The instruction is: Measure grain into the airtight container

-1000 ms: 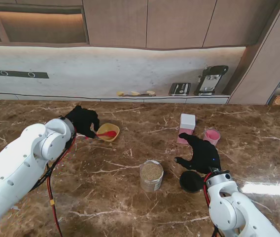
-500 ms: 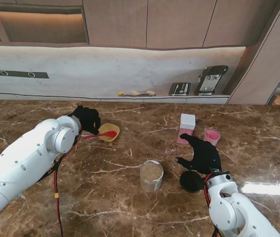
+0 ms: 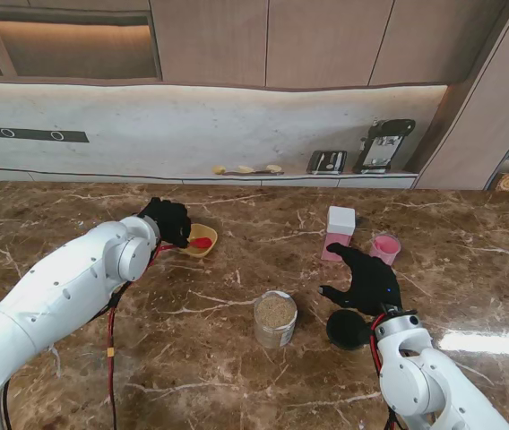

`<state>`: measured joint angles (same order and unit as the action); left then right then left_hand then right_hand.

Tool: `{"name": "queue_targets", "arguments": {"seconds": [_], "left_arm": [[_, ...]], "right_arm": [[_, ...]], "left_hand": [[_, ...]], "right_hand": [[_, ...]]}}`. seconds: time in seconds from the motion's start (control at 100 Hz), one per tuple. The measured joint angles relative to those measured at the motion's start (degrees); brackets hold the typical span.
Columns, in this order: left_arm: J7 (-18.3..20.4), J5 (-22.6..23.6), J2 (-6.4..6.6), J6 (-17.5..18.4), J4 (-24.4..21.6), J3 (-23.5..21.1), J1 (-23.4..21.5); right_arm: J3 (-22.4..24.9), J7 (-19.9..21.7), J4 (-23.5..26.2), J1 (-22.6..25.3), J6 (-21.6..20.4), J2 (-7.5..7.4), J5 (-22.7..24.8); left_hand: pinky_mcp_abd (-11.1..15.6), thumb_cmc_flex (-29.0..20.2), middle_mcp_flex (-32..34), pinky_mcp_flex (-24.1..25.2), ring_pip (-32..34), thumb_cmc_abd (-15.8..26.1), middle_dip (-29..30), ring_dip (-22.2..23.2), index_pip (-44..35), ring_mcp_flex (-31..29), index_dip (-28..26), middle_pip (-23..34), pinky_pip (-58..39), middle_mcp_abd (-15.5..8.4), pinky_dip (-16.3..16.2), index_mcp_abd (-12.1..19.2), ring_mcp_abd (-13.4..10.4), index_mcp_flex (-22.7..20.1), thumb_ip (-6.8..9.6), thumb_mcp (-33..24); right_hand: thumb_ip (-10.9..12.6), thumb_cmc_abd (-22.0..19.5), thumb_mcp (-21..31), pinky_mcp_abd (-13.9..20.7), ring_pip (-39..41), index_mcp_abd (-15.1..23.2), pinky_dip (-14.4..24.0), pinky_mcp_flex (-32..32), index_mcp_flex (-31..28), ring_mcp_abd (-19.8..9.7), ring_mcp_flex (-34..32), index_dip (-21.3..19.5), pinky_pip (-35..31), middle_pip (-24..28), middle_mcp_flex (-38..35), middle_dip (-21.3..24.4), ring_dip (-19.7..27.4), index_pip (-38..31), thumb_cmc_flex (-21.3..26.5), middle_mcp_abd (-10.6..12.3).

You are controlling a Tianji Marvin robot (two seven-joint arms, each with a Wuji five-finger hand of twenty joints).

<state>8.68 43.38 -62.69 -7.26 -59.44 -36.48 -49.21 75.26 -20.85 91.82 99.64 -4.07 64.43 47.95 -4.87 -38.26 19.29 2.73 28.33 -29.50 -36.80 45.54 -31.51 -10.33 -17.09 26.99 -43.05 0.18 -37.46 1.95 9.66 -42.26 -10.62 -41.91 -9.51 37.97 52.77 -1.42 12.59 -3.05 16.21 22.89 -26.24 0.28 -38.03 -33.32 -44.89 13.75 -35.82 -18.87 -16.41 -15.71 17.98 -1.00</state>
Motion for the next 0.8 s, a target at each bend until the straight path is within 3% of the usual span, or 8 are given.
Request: {"name": "queue_targets", "arguments": {"seconds": [0.6, 0.8], "left_arm": [[-2.08, -3.86, -2.16, 1.42, 7.09, 7.46, 5.06], [-1.95, -3.95, -2.41, 1.86, 8.26, 8.95, 6.01]], "right_arm": [[0.27, 0.22, -0.15, -0.07, 0.03, 0.07, -0.48], [0.40, 0.22, -0.32, -0.13, -0.09, 0.09, -0.60]], "left_hand": [[0.01, -0.06, 0.00, 0.00, 0.00, -0.02, -0.13, -0.01, -3.16, -0.01, -1.93, 0.59, 0.01, -0.01, -1.44, -0.63, 0.00, -0.31, -0.02, -1.13], [0.02, -1.23, 0.01, 0.00, 0.00, -0.73, -0.13, -0.32, -9.69, -0.02, -3.21, 0.66, -0.05, -0.01, -1.45, -0.69, 0.00, -0.03, -0.47, 0.15]], "right_hand": [[1.18, -0.71, 0.00, -0.09, 0.00, 0.00, 0.00, 0.00, 0.00, 0.53, 0.04, 0.02, -0.59, -0.11, 0.13, 0.00, 0.00, 0.00, 0.01, 0.00], [1.18, -0.87, 0.00, -0.10, 0.00, 0.00, 0.00, 0.00, 0.00, 0.53, 0.09, 0.02, -0.61, -0.11, 0.16, 0.00, 0.00, 0.00, 0.01, 0.00]]}}
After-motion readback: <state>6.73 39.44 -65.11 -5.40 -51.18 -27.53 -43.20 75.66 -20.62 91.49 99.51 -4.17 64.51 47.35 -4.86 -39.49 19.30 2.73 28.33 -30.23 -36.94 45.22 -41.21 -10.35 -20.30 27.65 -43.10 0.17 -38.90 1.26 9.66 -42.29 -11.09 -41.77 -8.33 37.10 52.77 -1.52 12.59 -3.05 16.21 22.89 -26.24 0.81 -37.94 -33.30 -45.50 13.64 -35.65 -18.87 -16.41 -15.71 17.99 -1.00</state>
